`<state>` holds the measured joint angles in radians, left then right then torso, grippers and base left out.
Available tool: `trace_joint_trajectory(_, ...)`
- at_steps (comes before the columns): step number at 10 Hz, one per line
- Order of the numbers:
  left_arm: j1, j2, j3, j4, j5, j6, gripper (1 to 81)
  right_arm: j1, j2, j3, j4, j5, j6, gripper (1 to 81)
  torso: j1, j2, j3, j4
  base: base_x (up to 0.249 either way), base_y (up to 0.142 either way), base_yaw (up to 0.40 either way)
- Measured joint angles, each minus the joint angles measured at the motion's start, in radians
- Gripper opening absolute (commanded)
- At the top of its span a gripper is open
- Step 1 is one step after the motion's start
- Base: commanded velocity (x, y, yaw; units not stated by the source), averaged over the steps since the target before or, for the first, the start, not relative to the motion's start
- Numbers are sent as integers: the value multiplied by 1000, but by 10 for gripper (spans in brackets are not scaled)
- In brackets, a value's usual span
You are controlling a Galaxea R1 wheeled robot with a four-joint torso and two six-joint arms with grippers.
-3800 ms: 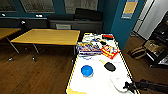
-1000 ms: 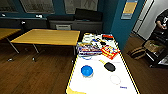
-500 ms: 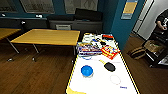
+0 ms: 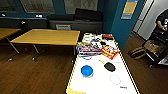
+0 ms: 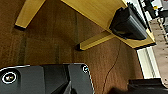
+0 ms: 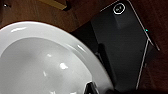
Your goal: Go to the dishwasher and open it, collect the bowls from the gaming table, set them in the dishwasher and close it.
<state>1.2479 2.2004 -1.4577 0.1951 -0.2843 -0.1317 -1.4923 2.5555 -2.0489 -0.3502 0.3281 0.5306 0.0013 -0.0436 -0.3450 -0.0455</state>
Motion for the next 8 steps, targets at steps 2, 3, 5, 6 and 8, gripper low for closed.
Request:
trace_joint_trajectory(2,-87,-34,62,-33,64,-3,811,9,34,-36,-2,-41,-4,10,0,0,0,0,0,0,0)
trace_joint_trajectory(3,-131,-37,82,-57,96,-3,811,20,49,-40,-3,-63,-6,10,0,0,0,0,0,0,0)
trace_joint_trajectory(5,-189,-45,93,-108,170,-4,811,38,70,-48,-9,-95,-7,10,0,0,0,0,0,0,0)
trace_joint_trajectory(6,-214,-45,96,-133,200,-4,811,43,74,-53,-10,-106,-7,10,0,0,0,0,0,0,0)
trace_joint_trajectory(8,-269,-45,100,-174,244,-7,811,60,90,-76,-11,-147,-7,10,0,0,0,0,0,0,0)
